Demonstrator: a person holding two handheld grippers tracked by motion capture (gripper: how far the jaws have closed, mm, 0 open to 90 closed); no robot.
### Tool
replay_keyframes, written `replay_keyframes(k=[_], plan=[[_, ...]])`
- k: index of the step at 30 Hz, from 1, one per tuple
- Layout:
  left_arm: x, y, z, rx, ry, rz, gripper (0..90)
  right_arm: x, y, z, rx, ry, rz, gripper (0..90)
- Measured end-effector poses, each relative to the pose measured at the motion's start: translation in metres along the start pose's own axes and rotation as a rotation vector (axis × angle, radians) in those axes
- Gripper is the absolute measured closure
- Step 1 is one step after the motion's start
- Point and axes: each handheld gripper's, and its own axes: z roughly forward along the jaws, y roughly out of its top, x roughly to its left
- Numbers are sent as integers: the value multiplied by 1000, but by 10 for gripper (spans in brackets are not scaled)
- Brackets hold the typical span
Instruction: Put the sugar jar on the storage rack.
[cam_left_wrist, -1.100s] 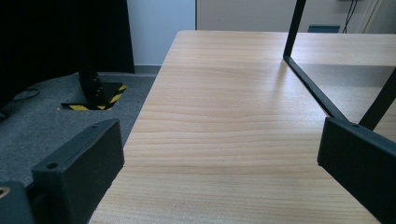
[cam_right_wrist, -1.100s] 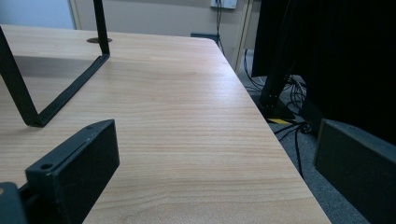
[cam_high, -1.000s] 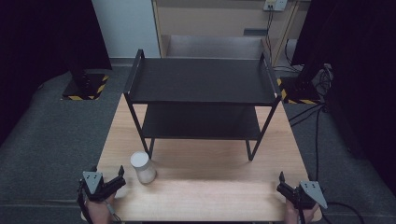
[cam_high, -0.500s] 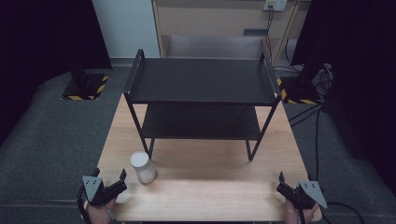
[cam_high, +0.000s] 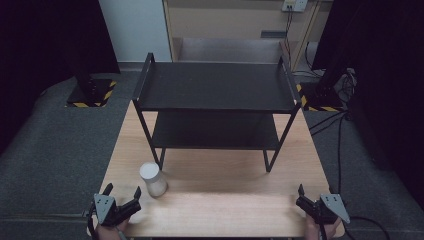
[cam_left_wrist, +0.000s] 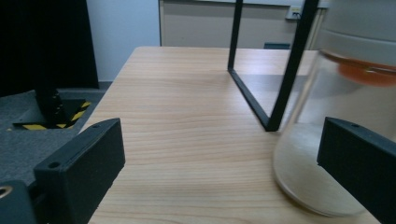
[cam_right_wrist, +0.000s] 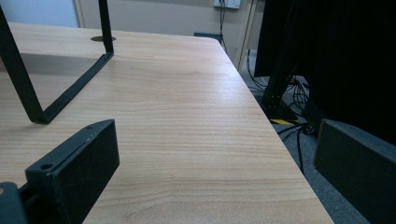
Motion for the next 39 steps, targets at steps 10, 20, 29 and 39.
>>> replay_keyframes(k=[10,20,29,39], plan=[[-15,0,-6,-5,-62,48,0,-1,-1,0,-4,5,-1,7],[-26,7,-2,-4,-112,69,0,-1,-2,-1,-10,6,-1,7],[-35,15,12,-15,-130,79,0,-1,-2,-1,-11,8,-8,7],[-47,25,30,-35,-122,79,9,-1,-1,-1,-6,8,-14,7]])
